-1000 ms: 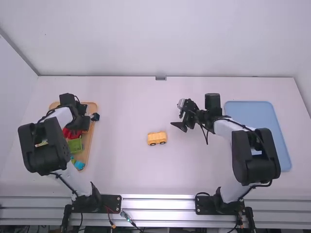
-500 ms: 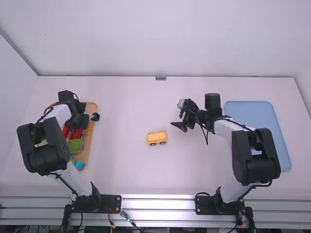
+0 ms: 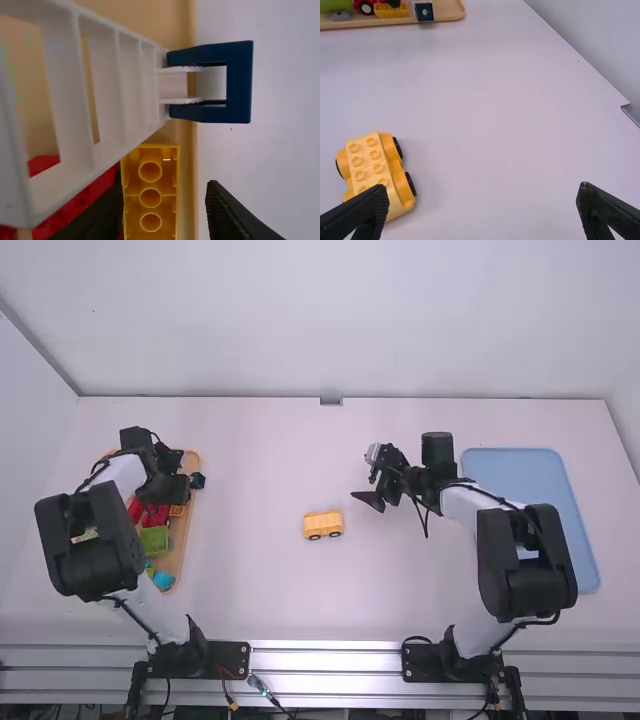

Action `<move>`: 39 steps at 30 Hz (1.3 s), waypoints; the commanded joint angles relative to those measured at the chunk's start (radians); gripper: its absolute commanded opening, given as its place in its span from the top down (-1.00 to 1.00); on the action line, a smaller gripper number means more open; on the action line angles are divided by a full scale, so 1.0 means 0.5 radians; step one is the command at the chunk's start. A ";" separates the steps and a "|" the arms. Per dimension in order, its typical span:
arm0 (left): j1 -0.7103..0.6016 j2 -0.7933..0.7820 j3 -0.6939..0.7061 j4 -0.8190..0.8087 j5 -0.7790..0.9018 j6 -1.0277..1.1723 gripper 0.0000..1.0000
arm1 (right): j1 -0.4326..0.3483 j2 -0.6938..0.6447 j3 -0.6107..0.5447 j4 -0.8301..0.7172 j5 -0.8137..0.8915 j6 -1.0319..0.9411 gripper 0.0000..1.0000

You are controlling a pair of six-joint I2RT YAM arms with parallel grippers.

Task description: Assemble lego blocks to make yellow taxi

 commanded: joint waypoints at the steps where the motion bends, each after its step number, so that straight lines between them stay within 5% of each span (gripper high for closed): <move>1: 0.008 -0.040 -0.025 0.025 0.048 0.020 0.10 | 0.004 -0.012 -0.015 -0.008 -0.019 0.011 -0.98; 39: 0.003 -0.040 -0.307 0.275 -0.179 -0.063 0.18 | 0.004 -0.012 -0.014 0.002 -0.019 0.097 -0.98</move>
